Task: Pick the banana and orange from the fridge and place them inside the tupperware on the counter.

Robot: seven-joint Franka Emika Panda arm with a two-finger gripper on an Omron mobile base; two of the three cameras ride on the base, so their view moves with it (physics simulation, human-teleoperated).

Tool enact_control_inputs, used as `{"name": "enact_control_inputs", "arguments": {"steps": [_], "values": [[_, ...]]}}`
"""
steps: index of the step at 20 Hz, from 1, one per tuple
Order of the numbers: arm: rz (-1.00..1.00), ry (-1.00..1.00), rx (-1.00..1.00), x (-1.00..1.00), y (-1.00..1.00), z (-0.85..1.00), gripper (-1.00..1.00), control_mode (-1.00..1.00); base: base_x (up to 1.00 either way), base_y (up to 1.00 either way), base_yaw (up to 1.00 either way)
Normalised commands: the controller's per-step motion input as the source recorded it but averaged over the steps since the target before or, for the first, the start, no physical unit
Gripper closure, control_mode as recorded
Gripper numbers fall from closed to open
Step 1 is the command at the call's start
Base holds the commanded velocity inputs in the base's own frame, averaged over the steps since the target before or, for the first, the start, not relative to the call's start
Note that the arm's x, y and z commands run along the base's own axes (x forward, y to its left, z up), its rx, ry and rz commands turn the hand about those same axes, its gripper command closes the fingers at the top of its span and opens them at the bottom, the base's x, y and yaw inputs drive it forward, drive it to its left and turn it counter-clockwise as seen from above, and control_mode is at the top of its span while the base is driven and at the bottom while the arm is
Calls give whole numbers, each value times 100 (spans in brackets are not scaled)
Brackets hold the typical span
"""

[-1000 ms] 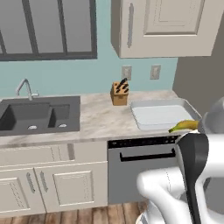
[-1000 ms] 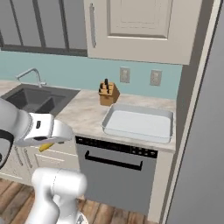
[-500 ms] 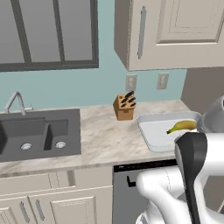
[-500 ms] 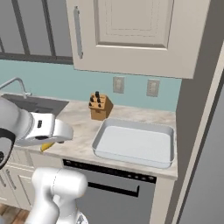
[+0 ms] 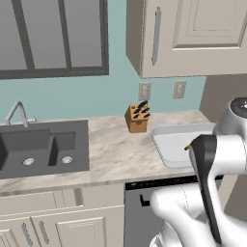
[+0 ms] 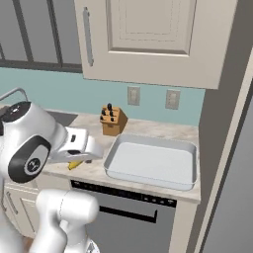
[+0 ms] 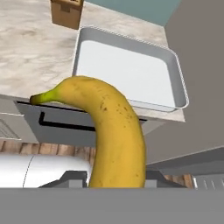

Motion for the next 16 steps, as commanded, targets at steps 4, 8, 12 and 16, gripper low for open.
{"name": "enact_control_inputs", "arguments": {"steps": [4,8,12,16], "values": [[-1,1,0,54,-41,-58,100,-100,0,0,0],[0,0,0,63,-35,-48,100,-100,0,0,0],[0,0,0,71,-23,-35,100,-100,0,0,0],[0,0,0,72,-19,-31,100,-100,0,0,0]]}}
